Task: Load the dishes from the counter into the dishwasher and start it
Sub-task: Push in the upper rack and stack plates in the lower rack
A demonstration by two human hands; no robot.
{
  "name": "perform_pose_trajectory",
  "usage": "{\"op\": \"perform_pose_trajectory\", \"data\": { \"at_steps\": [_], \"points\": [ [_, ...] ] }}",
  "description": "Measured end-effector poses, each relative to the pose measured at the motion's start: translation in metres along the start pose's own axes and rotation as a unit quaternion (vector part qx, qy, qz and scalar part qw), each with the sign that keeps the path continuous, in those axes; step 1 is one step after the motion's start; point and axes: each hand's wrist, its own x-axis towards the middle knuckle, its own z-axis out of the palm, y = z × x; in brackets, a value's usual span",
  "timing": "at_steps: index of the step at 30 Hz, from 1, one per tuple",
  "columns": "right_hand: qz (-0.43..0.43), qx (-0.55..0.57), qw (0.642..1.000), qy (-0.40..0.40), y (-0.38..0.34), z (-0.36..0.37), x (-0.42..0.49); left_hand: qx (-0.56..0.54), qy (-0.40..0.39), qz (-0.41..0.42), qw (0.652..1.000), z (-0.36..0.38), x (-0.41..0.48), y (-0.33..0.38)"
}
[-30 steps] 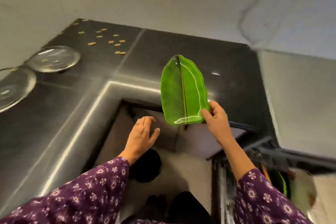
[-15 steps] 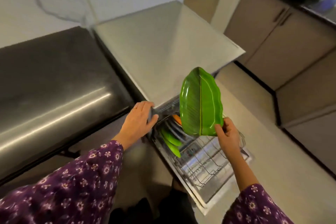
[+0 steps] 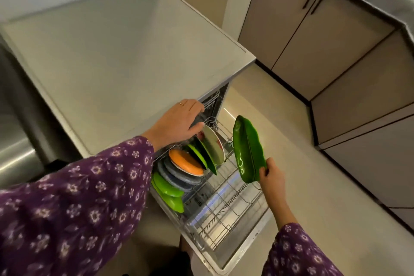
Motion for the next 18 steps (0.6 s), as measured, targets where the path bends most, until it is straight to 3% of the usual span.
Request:
{"op": "perform_pose_trajectory", "data": {
  "at_steps": [7,18],
  "points": [
    [-0.022,-0.112,0.991,-0.072,0.043,0.055,0.097,0.029,-0.066,0.074,0.995,0.025,0.098,-0.030],
    [-0.079,-0.215,0.961,-0.156,0.054,0.134,0.188,-0.026,-0.028,0.042,0.998,0.040,0.120,-0.044]
  ]
}}
